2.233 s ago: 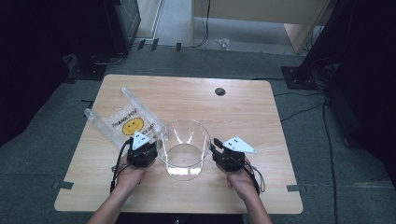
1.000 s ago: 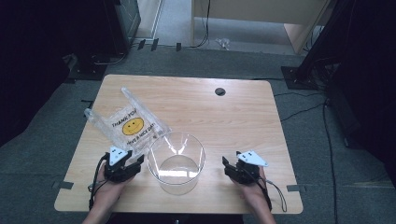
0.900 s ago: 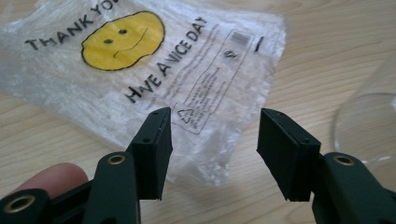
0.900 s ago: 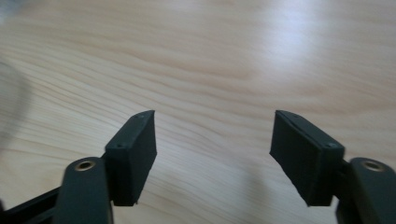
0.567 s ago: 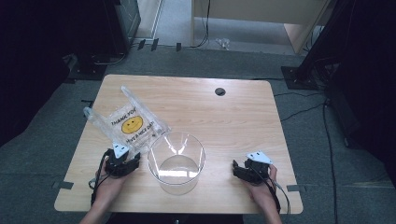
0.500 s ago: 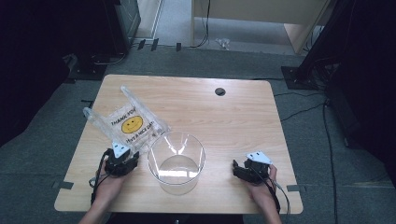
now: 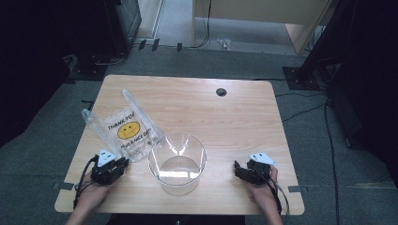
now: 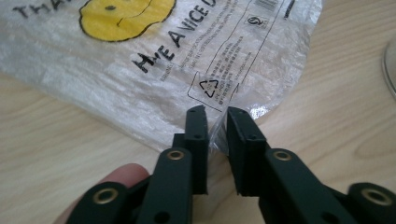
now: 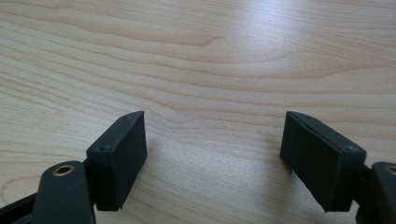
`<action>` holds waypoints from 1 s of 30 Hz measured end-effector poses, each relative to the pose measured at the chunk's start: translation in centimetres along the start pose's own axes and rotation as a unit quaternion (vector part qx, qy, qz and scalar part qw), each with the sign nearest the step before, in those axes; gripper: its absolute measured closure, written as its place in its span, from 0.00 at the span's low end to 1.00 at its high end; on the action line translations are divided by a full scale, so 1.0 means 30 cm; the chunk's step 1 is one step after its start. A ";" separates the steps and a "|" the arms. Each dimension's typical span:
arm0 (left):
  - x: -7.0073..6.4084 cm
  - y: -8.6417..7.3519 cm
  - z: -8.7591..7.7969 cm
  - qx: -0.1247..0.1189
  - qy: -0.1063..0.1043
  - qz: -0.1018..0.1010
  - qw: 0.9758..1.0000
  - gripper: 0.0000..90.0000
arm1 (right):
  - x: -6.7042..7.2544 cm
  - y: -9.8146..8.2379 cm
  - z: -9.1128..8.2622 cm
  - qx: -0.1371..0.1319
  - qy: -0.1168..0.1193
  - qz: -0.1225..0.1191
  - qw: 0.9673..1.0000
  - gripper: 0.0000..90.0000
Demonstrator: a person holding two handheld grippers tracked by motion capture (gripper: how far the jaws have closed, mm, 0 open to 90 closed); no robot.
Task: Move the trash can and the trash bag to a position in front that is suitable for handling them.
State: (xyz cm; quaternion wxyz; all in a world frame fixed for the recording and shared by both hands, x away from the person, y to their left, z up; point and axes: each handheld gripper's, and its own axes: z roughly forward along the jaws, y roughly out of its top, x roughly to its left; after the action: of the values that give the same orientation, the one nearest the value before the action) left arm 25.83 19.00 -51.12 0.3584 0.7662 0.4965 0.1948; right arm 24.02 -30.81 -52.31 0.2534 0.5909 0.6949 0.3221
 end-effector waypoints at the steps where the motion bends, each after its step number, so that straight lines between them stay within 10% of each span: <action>1: 0.018 -0.008 -0.016 0.003 0.000 -0.008 1.000 0.79 | 0.000 0.000 0.000 0.000 0.000 0.000 1.000 0.25; 5: 0.066 -0.007 -0.062 -0.017 -0.007 -0.053 0.998 0.50 | 0.001 0.000 0.000 0.000 0.001 -0.001 1.000 0.25; 8: 0.090 0.043 -0.083 -0.056 0.014 -0.110 0.992 0.43 | 0.002 0.001 0.001 0.000 0.001 -0.001 1.000 0.25; 12: 0.088 0.081 -0.056 -0.062 0.044 -0.126 0.989 0.39 | 0.002 0.001 0.001 0.000 0.001 -0.001 1.000 0.25; 21: 0.044 0.084 0.083 0.001 0.097 -0.071 0.993 0.59 | 0.003 0.000 0.001 0.000 0.000 0.000 1.000 0.25; 30: 0.070 0.026 0.032 -0.012 0.047 -0.023 0.999 0.84 | 0.003 0.000 0.000 -0.001 -0.001 -0.003 1.000 0.25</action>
State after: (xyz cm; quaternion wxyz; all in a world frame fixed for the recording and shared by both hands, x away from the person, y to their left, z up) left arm 27.85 20.35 -51.31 0.3487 0.7401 0.5279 0.2279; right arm 24.02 -30.74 -52.31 0.2553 0.5892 0.6959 0.3214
